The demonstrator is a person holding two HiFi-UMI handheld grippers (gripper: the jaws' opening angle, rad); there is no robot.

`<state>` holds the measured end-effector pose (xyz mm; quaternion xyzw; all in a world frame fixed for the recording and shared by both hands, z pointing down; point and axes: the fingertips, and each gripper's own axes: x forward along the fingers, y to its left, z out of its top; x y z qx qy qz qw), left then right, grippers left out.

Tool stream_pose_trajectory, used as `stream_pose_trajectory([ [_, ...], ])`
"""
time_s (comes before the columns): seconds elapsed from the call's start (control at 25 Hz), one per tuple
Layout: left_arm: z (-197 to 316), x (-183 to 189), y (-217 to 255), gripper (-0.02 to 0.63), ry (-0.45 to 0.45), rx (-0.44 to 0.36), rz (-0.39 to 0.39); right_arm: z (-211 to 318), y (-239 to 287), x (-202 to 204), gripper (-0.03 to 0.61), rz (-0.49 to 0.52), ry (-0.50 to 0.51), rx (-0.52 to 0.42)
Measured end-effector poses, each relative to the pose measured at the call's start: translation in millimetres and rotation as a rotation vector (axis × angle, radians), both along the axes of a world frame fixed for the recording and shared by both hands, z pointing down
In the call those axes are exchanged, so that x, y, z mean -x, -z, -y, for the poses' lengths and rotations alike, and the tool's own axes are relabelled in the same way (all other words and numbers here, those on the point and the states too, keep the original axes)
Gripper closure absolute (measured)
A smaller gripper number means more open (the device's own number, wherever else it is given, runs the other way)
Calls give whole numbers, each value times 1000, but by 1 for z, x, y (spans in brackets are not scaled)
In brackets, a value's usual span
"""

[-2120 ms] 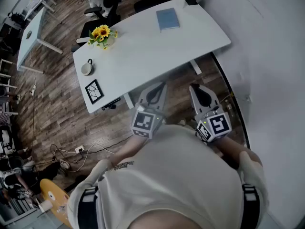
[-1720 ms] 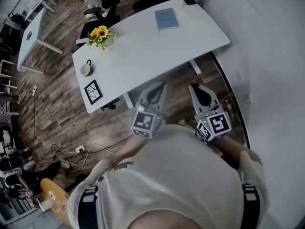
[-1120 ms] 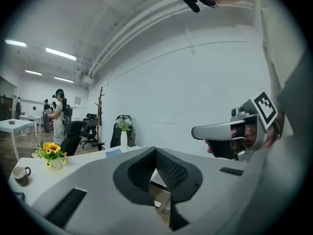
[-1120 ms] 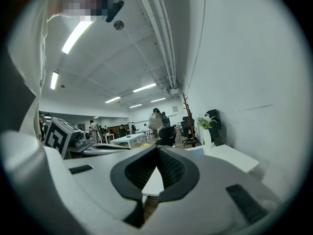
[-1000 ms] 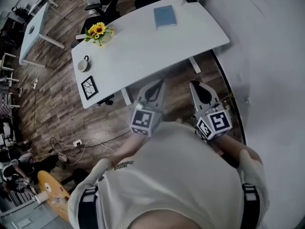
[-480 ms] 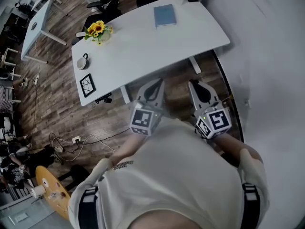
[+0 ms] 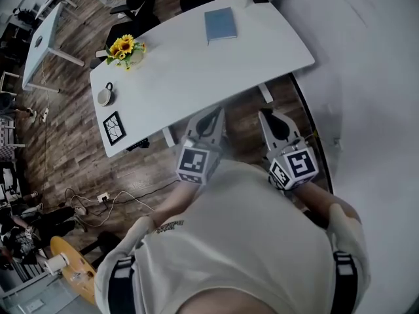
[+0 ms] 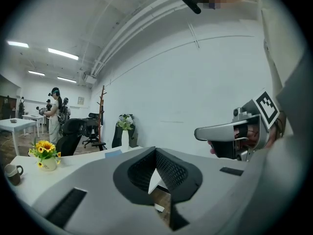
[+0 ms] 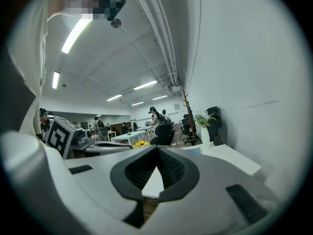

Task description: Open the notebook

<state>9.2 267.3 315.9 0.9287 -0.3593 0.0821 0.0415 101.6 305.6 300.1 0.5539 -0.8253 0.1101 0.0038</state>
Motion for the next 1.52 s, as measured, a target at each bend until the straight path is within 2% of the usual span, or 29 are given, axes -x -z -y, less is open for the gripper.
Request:
stream_pose_trajectory([
  [0.84, 138, 1, -6, 606, -35, 75, -10, 139, -10, 7, 575, -5, -21, 80],
  [1.52, 268, 23, -12, 606, -47, 141, -52, 278, -15, 31, 575, -75, -23, 135],
])
